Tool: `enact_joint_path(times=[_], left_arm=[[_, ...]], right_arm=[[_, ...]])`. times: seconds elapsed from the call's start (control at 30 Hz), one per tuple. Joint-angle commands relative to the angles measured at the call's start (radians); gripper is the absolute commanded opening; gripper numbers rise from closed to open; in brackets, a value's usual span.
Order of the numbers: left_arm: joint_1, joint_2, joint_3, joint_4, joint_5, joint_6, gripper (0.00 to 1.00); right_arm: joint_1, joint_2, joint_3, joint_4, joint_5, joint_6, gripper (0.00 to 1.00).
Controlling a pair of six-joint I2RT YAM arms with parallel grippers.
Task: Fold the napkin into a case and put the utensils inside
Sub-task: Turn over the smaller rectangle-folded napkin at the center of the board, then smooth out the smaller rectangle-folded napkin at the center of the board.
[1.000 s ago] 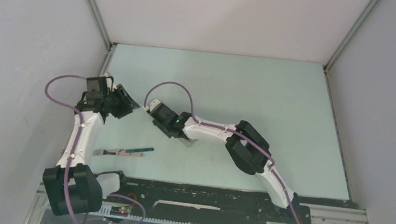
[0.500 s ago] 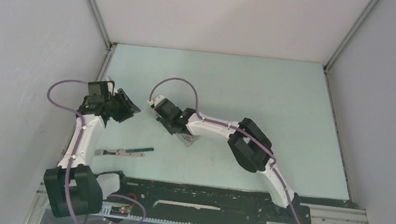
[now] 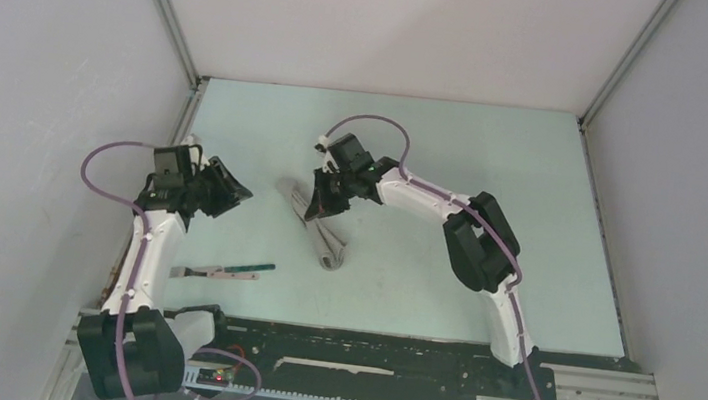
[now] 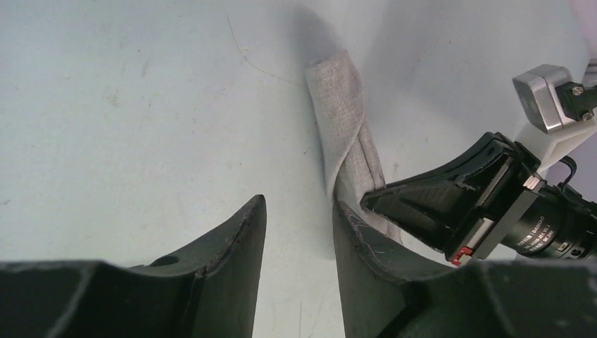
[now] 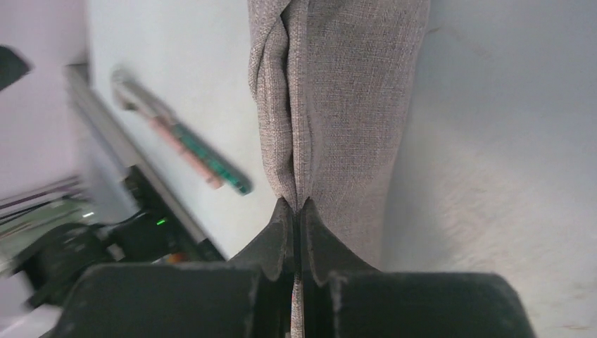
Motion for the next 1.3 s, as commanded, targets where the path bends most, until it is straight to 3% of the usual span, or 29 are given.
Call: enact_joint_path(times=[0.0,0.07,0.2,0.4,0.53,0.63,0.73,0.8,0.93,1.0,1.1,1.27], left_arm=[[0.009,-0.027,0.017,-0.005,0.047,0.01,0.47],[0.008,-0.025,0.019,-0.006,0.061,0.009,0.47],[0.004,-0.015,0.02,-0.002,0.103,0.008,0.47],[-0.063,0.05,0.047,0.026,0.157,-0.003,0.47],[-0.154,0.118,0.066,0.103,0.2,-0.039,0.5],[-0.207,0.223,0.067,0.243,0.272,-0.133,0.5],[-0.282,0.349,0.095,0.386,0.296,-0.237,0.49],[-0.311,0.441,0.144,0.445,0.283,-0.272,0.47],[-0.347,0.616,0.223,0.592,0.332,-0.379,0.37],[-0.352,0.712,0.276,0.632,0.349,-0.432,0.28],[-0.351,0.78,0.315,0.667,0.309,-0.459,0.23],[-0.342,0.886,0.367,0.526,0.227,-0.377,0.2]], right_arm=[[-0.044,-0.093,-0.11,0.231,-0.284,0.263,0.0],[-0.079,-0.093,-0.183,0.34,-0.35,0.341,0.0],[-0.159,-0.064,-0.36,0.723,-0.467,0.532,0.0],[-0.245,0.009,-0.482,0.966,-0.534,0.624,0.06],[-0.316,-0.035,-0.546,0.923,-0.523,0.508,0.27],[-0.363,-0.1,-0.547,0.774,-0.518,0.347,0.61],[-0.388,-0.224,-0.535,0.514,-0.409,0.136,0.7],[-0.384,-0.314,-0.533,0.296,-0.296,0.028,0.71],[-0.242,-0.444,-0.533,0.107,-0.036,-0.077,0.69],[-0.153,-0.457,-0.534,0.118,-0.02,-0.051,0.65],[-0.066,-0.436,-0.543,0.179,-0.03,0.004,0.57],[-0.088,-0.388,-0.601,0.273,-0.089,0.049,0.52]])
